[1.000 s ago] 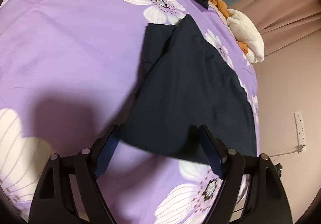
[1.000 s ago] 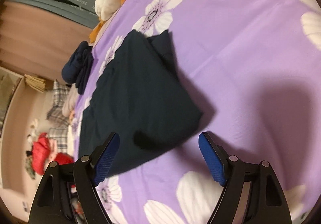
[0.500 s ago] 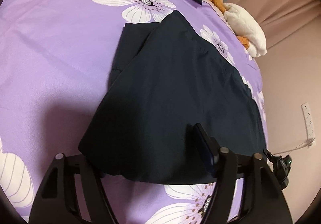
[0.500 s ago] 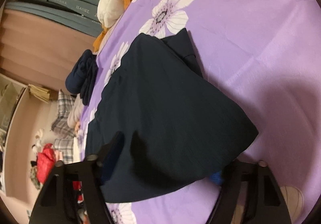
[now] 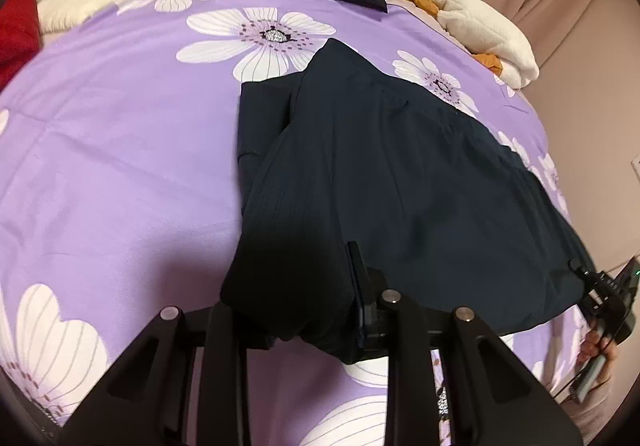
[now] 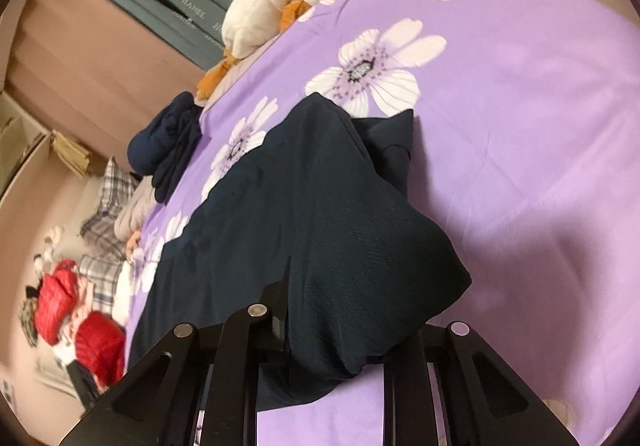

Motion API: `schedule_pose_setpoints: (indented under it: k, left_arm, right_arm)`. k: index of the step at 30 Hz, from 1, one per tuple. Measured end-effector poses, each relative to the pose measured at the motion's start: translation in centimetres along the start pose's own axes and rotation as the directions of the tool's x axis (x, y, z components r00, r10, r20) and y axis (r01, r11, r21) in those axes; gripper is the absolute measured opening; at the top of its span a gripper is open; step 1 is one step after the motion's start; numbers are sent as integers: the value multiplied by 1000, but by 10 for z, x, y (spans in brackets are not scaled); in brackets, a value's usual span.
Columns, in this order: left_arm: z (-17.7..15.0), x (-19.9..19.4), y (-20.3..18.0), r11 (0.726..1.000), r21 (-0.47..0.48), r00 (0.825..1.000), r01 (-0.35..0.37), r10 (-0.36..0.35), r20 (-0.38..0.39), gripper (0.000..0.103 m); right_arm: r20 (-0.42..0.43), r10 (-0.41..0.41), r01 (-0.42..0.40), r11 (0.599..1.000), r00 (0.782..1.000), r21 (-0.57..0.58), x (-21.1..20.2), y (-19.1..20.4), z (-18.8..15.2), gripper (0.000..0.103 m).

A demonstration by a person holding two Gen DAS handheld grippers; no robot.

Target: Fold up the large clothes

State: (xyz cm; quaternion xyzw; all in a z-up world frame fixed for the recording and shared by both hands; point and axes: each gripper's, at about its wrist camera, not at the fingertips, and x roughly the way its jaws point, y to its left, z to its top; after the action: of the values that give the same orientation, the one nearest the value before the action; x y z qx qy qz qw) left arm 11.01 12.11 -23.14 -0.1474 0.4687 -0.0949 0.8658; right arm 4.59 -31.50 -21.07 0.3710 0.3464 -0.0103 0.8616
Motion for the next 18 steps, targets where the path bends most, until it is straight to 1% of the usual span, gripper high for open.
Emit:
schedule_pose_setpoints:
  k: [4, 18]
  left_arm:
    - [1, -1, -4, 1000, 20, 1000, -14, 14, 10, 25]
    - [-3, -9, -11, 998, 63, 999, -23, 21, 26, 24]
  right_arm:
    - [-1, -14, 14, 1000, 1000, -19, 3, 4, 1, 21]
    - [0, -35, 35, 999, 999, -38, 0, 5, 0, 19]
